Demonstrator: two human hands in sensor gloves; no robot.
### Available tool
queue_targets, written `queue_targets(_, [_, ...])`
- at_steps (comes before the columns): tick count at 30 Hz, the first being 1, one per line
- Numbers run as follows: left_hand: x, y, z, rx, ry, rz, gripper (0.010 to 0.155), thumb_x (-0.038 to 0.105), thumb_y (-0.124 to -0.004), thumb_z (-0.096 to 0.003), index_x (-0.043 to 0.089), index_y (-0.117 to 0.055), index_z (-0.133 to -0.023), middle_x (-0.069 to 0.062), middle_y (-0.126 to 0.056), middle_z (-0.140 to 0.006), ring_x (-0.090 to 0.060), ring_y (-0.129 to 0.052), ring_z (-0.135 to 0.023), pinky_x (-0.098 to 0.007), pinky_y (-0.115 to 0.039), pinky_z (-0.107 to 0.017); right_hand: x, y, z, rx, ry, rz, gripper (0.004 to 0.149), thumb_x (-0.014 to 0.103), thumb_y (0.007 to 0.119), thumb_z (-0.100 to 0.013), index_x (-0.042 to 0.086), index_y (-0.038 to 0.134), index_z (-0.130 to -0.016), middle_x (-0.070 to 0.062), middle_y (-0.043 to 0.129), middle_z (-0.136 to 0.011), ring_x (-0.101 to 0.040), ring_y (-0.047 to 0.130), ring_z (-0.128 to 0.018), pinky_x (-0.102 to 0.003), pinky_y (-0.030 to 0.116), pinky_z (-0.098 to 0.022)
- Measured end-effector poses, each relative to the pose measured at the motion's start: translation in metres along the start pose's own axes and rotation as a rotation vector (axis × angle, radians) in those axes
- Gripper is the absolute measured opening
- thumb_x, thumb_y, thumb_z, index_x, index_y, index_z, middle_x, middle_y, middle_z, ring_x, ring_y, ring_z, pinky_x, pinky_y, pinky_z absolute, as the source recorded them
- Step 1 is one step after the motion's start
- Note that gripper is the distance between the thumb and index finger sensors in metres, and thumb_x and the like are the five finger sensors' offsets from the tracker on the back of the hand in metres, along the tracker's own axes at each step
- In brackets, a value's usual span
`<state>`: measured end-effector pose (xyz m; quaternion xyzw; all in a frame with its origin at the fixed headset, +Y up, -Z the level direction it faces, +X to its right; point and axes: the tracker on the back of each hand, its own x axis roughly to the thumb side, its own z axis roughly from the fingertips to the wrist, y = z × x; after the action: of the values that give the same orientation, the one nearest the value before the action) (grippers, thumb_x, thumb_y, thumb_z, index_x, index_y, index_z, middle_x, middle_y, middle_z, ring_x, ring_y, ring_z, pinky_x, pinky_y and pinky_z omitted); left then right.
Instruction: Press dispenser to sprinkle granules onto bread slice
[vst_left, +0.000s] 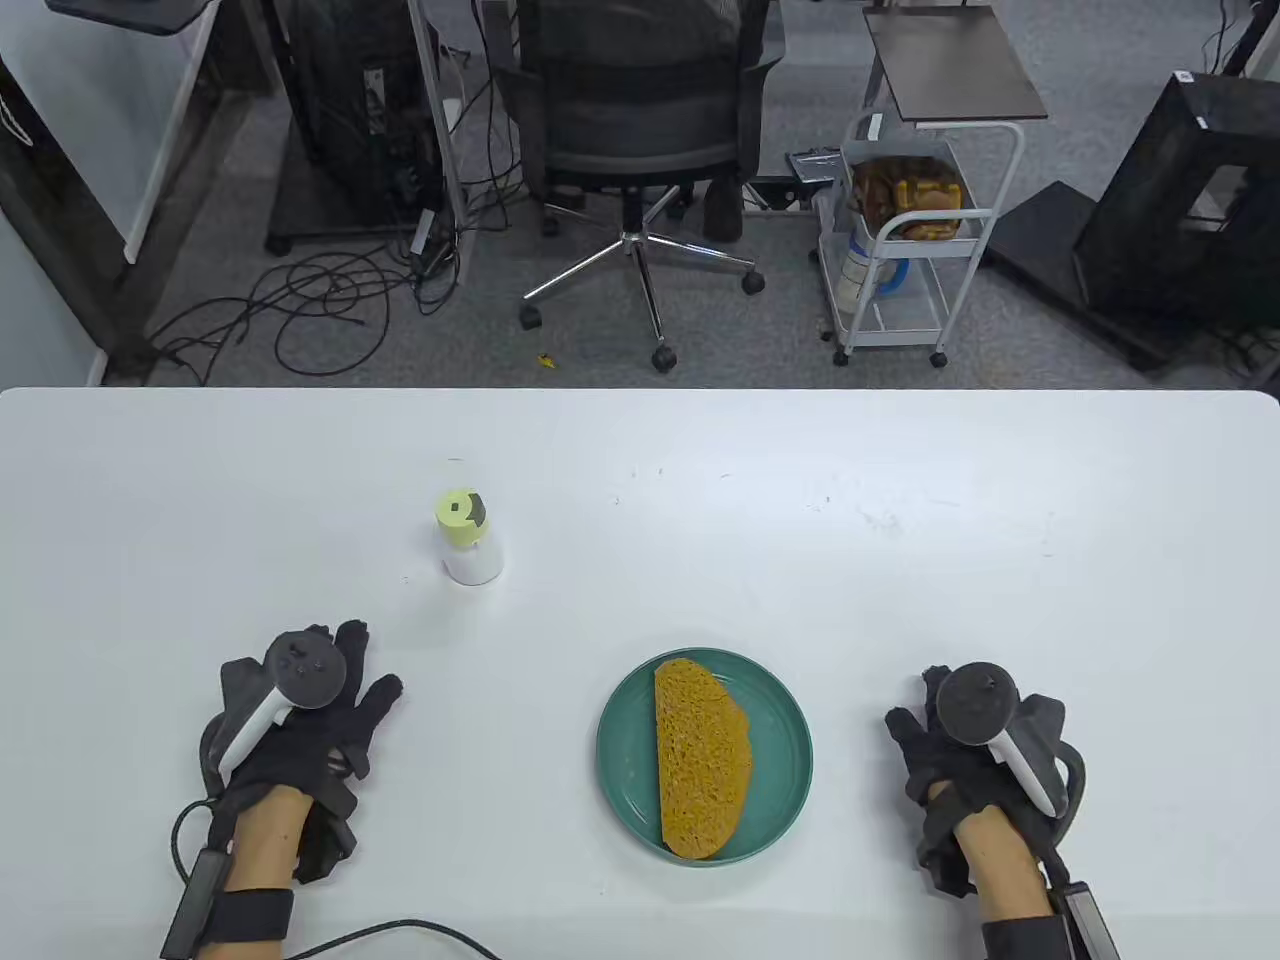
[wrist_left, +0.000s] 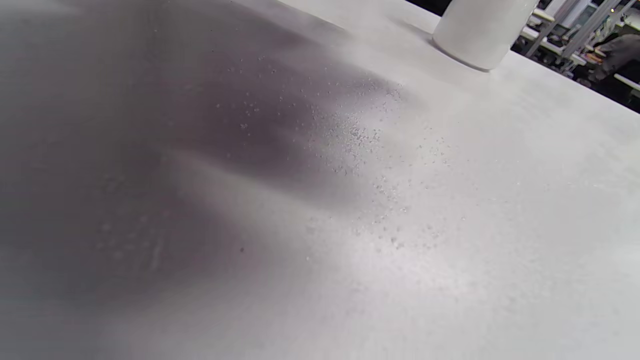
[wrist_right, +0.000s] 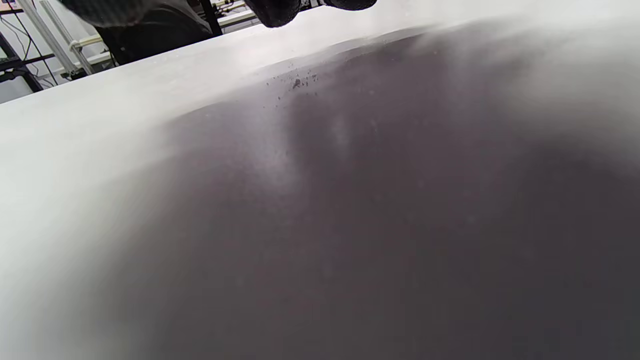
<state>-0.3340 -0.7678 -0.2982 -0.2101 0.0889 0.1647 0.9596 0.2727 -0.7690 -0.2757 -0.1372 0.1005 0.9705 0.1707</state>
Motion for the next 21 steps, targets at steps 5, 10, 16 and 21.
queue_targets(5, [0.002,-0.002,0.000,-0.005,-0.002,-0.010,0.081,0.065,-0.055,-0.0509,0.040,-0.011,-0.115,-0.005,-0.002,-0.124,-0.032,0.007,-0.116,-0.063,0.013,-0.072,0.003,0.002,0.000,-0.013,-0.030,0.010,0.070,0.048,0.069,-0.045,0.012,0.050,-0.101,-0.026,0.042,-0.111,-0.056,0.035,-0.101,-0.077,0.019,-0.069])
queue_targets(10, [0.004,0.000,0.002,0.007,-0.013,0.000,0.081,0.065,-0.055,-0.0510,0.040,-0.011,-0.115,-0.005,-0.002,-0.124,-0.031,0.007,-0.116,-0.063,0.013,-0.072,0.020,-0.004,0.010,-0.052,-0.140,-0.032,0.067,0.048,0.072,-0.044,0.005,0.063,-0.094,-0.026,0.077,-0.093,-0.056,0.066,-0.088,-0.078,0.030,-0.068])
queue_targets(16, [0.007,0.007,0.005,0.042,-0.037,0.021,0.081,0.065,-0.055,-0.0510,0.040,-0.011,-0.115,-0.005,-0.002,-0.124,-0.031,0.007,-0.116,-0.063,0.013,-0.072,0.046,0.005,0.020,-0.037,-0.173,0.105,0.069,0.052,0.075,-0.042,0.001,0.069,-0.089,-0.020,0.094,-0.072,-0.044,0.092,-0.064,-0.066,0.062,-0.061])
queue_targets(21, [0.005,0.004,0.003,0.026,-0.035,0.019,0.081,0.065,-0.055,-0.0511,0.040,-0.011,-0.115,-0.005,-0.003,-0.124,-0.032,0.007,-0.116,-0.063,0.013,-0.072,0.062,0.014,0.019,-0.013,-0.178,0.122,0.070,0.052,0.076,-0.041,0.000,0.069,-0.087,-0.015,0.097,-0.062,-0.037,0.097,-0.050,-0.060,0.070,-0.054])
